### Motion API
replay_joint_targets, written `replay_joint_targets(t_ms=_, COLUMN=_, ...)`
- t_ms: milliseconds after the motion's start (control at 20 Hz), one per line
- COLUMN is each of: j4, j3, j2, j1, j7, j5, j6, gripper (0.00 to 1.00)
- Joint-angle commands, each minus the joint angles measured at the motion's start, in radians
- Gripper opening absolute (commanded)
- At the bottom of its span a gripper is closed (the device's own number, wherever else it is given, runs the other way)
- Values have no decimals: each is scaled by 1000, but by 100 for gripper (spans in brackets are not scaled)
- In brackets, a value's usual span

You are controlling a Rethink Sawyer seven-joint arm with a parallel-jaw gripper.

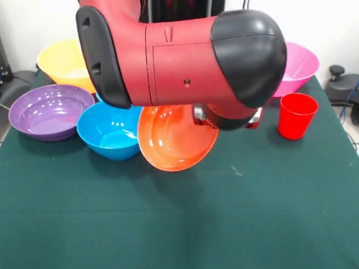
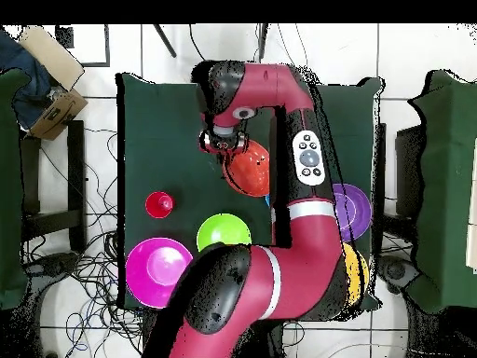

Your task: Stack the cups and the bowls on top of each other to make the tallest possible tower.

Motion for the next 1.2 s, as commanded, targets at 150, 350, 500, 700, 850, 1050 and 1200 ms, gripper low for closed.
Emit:
replay_joint_targets(t_ms=150, j4=384, j3=-3, j2=-204, j1=-77, j7=0, j5=3, j6=-636, gripper=0)
replay_joint_targets(t_ms=350, j4=370, j3=-1, j2=-254, j1=-67, j7=-20, j5=32, j6=-562, gripper=0)
replay_joint_targets(t_ms=500, j4=329, j3=-5, j2=-273, j1=-54, j7=-43, j5=56, j6=-473, gripper=0)
replay_joint_targets(t_ms=700, j4=352, j3=-19, j2=-299, j1=-45, j7=-48, j5=66, j6=-471, gripper=0)
replay_joint_targets(t_ms=850, j4=373, j3=-25, j2=-313, j1=-38, j7=-39, j5=67, j6=-489, gripper=0)
replay_joint_targets(t_ms=1050, j4=392, j3=-38, j2=-351, j1=-21, j7=-34, j5=63, j6=-478, gripper=0)
replay_joint_targets(t_ms=1200, j4=383, j3=-47, j2=-394, j1=0, j7=-33, j5=62, j6=-437, gripper=0)
